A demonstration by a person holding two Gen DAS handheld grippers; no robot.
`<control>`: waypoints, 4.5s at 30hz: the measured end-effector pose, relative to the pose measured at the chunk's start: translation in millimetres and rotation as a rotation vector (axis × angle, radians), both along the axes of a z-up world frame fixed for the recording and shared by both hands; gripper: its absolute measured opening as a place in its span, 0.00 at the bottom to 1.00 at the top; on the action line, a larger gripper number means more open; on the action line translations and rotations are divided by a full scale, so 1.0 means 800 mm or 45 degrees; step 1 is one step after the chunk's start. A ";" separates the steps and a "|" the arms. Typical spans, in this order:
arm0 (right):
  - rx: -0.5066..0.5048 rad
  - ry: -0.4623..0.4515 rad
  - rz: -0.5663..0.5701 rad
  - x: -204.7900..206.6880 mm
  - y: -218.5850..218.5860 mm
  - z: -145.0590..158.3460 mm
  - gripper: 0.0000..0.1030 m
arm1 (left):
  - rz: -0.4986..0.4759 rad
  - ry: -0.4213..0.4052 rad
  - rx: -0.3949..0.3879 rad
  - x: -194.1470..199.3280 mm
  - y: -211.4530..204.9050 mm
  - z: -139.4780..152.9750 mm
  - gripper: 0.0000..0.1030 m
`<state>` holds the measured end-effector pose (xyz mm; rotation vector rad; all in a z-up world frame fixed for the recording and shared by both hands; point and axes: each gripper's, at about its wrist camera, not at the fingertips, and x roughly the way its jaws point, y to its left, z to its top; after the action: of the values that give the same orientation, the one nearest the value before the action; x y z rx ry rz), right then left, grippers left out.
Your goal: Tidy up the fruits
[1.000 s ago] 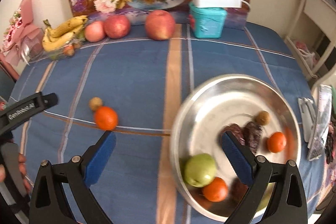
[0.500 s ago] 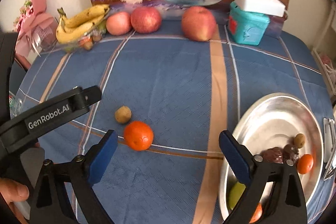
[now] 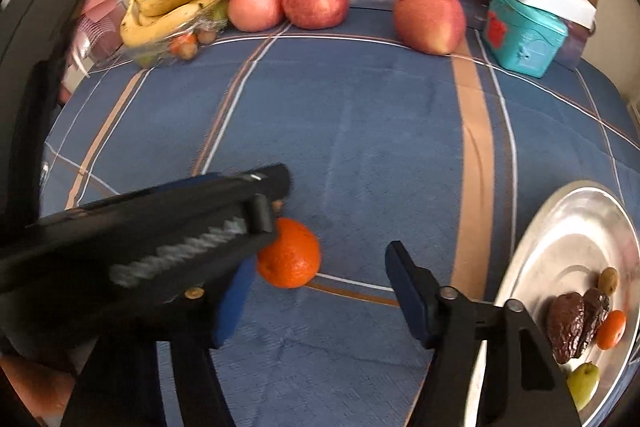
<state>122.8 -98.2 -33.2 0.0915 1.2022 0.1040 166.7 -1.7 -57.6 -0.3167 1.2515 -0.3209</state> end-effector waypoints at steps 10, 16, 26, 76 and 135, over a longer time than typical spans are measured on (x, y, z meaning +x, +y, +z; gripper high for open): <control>0.086 -0.008 0.062 0.000 0.015 0.000 0.32 | 0.142 -0.001 0.024 -0.006 0.032 0.009 0.25; 0.078 -0.008 0.023 -0.003 0.006 0.003 0.32 | 0.220 -0.006 0.068 -0.014 0.052 0.019 0.24; -0.029 -0.062 -0.156 -0.023 -0.048 0.033 0.32 | 0.208 -0.068 0.113 -0.035 0.039 0.048 0.24; 0.029 -0.059 -0.771 -0.132 -0.260 0.067 0.32 | -0.369 -0.256 0.070 -0.136 -0.183 0.093 0.25; 0.008 0.020 -0.624 -0.114 -0.234 0.055 0.53 | -0.042 -0.069 0.368 -0.102 -0.117 0.042 0.91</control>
<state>31.6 -285.6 11.1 0.3890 1.1649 -0.3222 85.0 -95.5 -24.0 -0.0397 1.2318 -0.1717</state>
